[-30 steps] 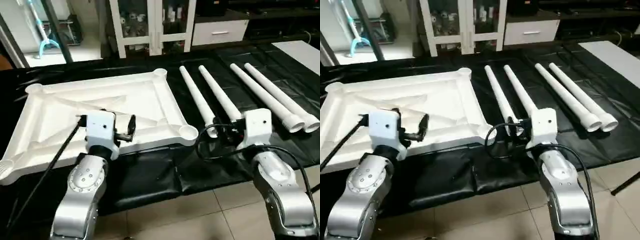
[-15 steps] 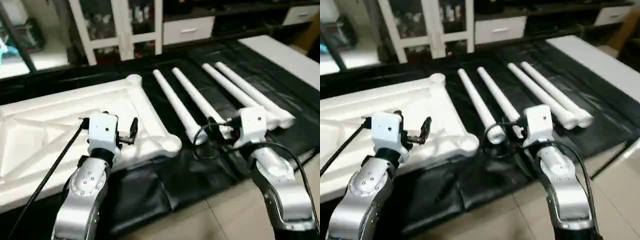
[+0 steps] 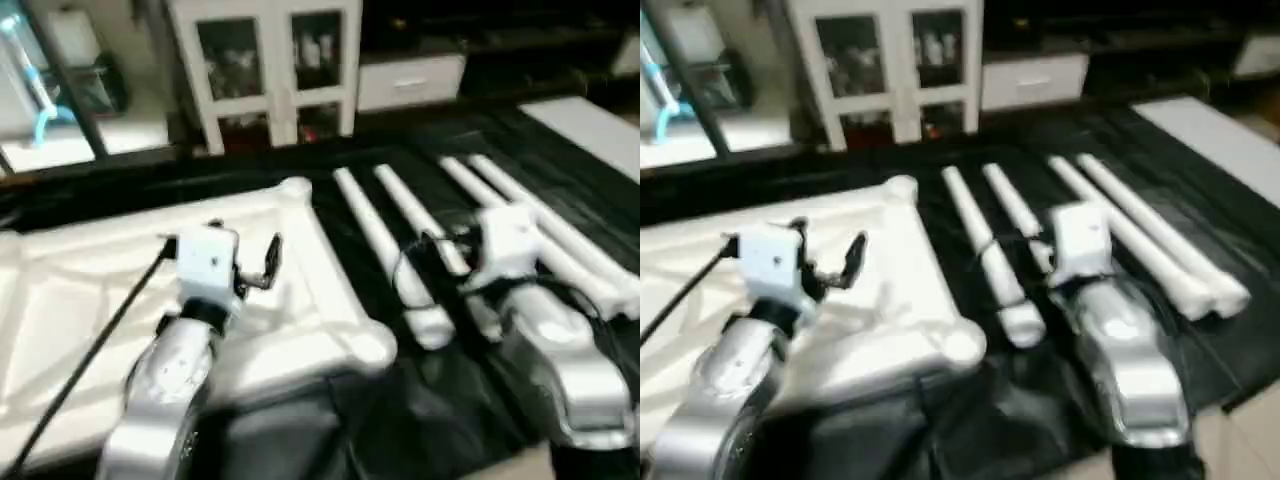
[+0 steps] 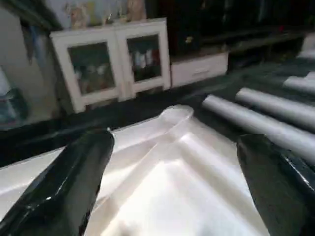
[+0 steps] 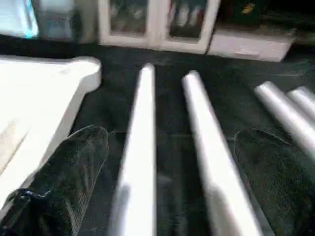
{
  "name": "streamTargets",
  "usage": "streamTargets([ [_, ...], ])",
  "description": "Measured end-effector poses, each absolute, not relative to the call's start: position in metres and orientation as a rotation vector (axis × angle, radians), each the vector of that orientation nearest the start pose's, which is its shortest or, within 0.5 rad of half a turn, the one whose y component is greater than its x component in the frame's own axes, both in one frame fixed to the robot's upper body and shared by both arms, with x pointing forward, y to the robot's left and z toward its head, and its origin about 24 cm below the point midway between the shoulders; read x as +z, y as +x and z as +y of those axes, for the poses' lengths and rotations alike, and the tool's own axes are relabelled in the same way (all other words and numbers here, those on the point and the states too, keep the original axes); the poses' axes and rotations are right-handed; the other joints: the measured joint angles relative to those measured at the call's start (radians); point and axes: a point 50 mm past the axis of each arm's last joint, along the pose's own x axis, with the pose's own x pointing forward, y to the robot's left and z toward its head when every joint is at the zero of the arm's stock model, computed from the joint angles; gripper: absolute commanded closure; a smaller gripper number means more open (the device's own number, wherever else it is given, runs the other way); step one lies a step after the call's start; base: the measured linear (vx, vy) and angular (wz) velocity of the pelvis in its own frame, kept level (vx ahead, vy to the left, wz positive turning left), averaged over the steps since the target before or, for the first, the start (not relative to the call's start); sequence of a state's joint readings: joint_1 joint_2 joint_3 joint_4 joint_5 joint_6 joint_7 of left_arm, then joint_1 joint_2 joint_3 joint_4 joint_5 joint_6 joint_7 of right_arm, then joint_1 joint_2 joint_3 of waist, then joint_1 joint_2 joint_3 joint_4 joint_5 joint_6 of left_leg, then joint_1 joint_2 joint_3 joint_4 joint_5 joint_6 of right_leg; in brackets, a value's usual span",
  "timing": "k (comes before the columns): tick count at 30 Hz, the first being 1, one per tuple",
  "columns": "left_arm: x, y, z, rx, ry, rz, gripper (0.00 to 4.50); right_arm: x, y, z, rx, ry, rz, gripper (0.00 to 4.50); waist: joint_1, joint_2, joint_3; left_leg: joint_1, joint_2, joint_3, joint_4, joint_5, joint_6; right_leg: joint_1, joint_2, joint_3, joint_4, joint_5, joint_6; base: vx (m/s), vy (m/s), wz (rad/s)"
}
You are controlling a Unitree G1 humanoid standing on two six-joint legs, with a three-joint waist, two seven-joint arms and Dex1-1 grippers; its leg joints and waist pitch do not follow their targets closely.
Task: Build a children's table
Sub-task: Move to table, then pick table leg
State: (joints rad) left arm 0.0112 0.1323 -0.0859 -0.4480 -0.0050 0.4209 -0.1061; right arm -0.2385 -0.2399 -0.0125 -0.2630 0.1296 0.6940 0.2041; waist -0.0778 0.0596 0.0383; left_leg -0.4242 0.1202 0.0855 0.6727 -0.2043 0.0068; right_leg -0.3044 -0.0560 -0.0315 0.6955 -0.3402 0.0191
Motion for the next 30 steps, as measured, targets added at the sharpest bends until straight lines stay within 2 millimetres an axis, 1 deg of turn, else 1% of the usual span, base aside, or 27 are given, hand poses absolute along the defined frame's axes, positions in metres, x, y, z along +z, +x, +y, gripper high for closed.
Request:
streamTargets([
  [1,0.101,0.241,0.139,-0.208,0.128,-0.008,0.01,0.105,0.286,-0.164,0.251,-0.108,0.224,0.00,0.008,-0.003,-0.001,0.001,-0.013,-0.002,-0.003,0.000,-0.001,-0.022,-0.012,0.023,-0.021,0.027,0.044,0.000,0.000,0.00],
  [2,0.102,0.241,0.137,-0.226,0.130,-0.012,0.01,0.104,0.286,-0.165,0.250,-0.103,0.243,0.00,0.015,-0.005,-0.002,0.003,-0.020,0.000,-0.009,0.003,-0.004,-0.030,-0.024,0.027,-0.025,0.038,0.055,0.000,0.000,0.00],
  [3,0.102,0.241,0.135,-0.253,0.131,-0.013,0.01,0.103,0.286,-0.166,0.255,-0.090,0.266,0.00,0.028,-0.005,-0.002,0.003,-0.021,0.003,-0.016,0.007,-0.004,-0.028,-0.025,0.027,-0.029,0.041,0.053,0.000,0.000,0.00],
  [4,0.103,0.240,0.131,-0.286,0.126,-0.015,0.01,0.104,0.287,-0.167,0.259,-0.085,0.275,0.00,0.036,-0.006,-0.002,0.001,-0.020,0.008,-0.027,0.011,-0.004,-0.030,-0.025,0.028,-0.034,0.047,0.050,0.000,0.000,0.00],
  [5,0.102,0.239,0.127,-0.341,0.125,-0.009,0.01,0.106,0.292,-0.164,0.273,-0.074,0.296,0.00,0.040,-0.008,-0.001,0.002,-0.017,0.013,-0.038,0.014,-0.003,-0.032,-0.026,0.026,-0.042,0.054,0.044,0.000,0.000,0.00],
  [6,0.102,0.238,0.125,-0.367,0.121,-0.007,0.01,0.108,0.294,-0.164,0.275,-0.073,0.299,0.00,0.046,-0.008,-0.001,0.003,-0.013,0.016,-0.042,0.017,-0.006,-0.031,-0.026,0.021,-0.050,0.059,0.038,-0.058,-0.002,-0.07],
  [7,0.102,0.237,0.125,-0.389,0.125,-0.005,0.01,0.110,0.298,-0.161,0.291,-0.064,0.305,0.00,0.050,-0.009,-0.001,0.004,-0.007,0.021,-0.042,0.018,-0.008,-0.030,-0.026,0.018,-0.051,0.062,0.035,-0.073,0.008,-0.06],
  [8,0.101,0.236,0.126,-0.442,0.145,0.008,0.01,0.113,0.307,-0.154,0.326,-0.045,0.339,0.00,0.050,-0.008,0.000,0.006,-0.003,0.026,-0.040,0.018,-0.012,-0.030,-0.026,0.017,-0.050,0.065,0.030,-0.073,0.008,-0.06],
  [10,0.103,0.233,0.126,-0.539,0.178,0.028,0.01,0.121,0.325,-0.144,0.374,-0.049,0.387,0.00,0.049,-0.004,0.004,0.009,-0.002,0.030,-0.040,0.018,-0.014,-0.032,-0.027,0.018,-0.050,0.071,0.021,-0.091,0.019,-0.06],
  [11,0.104,0.232,0.124,-0.565,0.175,0.030,0.01,0.122,0.328,-0.141,0.384,-0.051,0.402,0.00,0.052,-0.004,0.006,0.011,-0.002,0.032,-0.041,0.018,-0.014,-0.035,-0.029,0.017,-0.050,0.071,0.021,-0.098,0.021,-0.05],
  [13,0.104,0.230,0.121,-0.613,0.172,0.039,0.01,0.115,0.331,-0.136,0.414,-0.057,0.471,0.00,0.058,-0.009,0.008,0.015,-0.001,0.037,-0.042,0.018,-0.014,-0.033,-0.032,0.018,-0.049,0.069,0.026,-0.076,0.012,0.03],
  [14,0.103,0.229,0.121,-0.635,0.174,0.051,0.01,0.109,0.334,-0.134,0.423,-0.071,0.515,0.00,0.058,-0.008,0.010,0.015,-0.001,0.039,-0.042,0.018,-0.014,-0.034,-0.033,0.018,-0.049,0.069,0.027,-0.062,0.011,0.03],
  [17,0.101,0.228,0.119,-0.689,0.176,0.074,0.01,0.092,0.337,-0.137,0.406,-0.107,0.638,0.00,0.055,-0.008,0.013,0.010,-0.002,0.044,-0.042,0.019,-0.015,-0.043,-0.037,0.019,-0.050,0.070,0.026,0.000,0.000,0.00],
  [20,0.100,0.226,0.113,-0.765,0.175,0.095,0.01,0.083,0.346,-0.145,0.355,-0.144,0.734,0.00,0.053,-0.011,0.016,0.002,-0.002,0.048,-0.041,0.020,-0.016,-0.048,-0.038,0.020,-0.051,0.087,0.012,0.000,0.000,0.00],
  [22,0.099,0.225,0.112,-0.779,0.174,0.103,0.01,0.083,0.349,-0.148,0.328,-0.156,0.750,0.00,0.053,-0.014,0.017,0.002,0.002,0.053,-0.041,0.020,-0.016,-0.051,-0.039,0.021,-0.050,0.090,0.014,0.000,0.000,0.00],
  [23,0.099,0.225,0.112,-0.781,0.175,0.108,0.01,0.083,0.350,-0.149,0.319,-0.159,0.753,0.00,0.054,-0.016,0.017,0.002,0.005,0.058,-0.041,0.020,-0.016,-0.057,-0.039,0.021,-0.050,0.090,0.014,0.000,0.000,0.00],
  [26,0.097,0.224,0.115,-0.782,0.186,0.128,0.01,0.088,0.355,-0.150,0.300,-0.146,0.741,0.00,0.055,-0.018,0.017,-0.002,0.013,0.064,-0.041,0.021,-0.016,-0.061,-0.038,0.019,-0.050,0.097,0.016,0.000,0.000,0.00],
  [30,0.095,0.223,0.116,-0.780,0.188,0.144,0.01,0.090,0.356,-0.152,0.300,-0.147,0.744,0.00,0.058,-0.019,0.017,-0.001,0.021,0.071,-0.042,0.023,-0.017,-0.063,-0.035,0.018,-0.050,0.097,0.019,0.000,0.000,0.00],
])
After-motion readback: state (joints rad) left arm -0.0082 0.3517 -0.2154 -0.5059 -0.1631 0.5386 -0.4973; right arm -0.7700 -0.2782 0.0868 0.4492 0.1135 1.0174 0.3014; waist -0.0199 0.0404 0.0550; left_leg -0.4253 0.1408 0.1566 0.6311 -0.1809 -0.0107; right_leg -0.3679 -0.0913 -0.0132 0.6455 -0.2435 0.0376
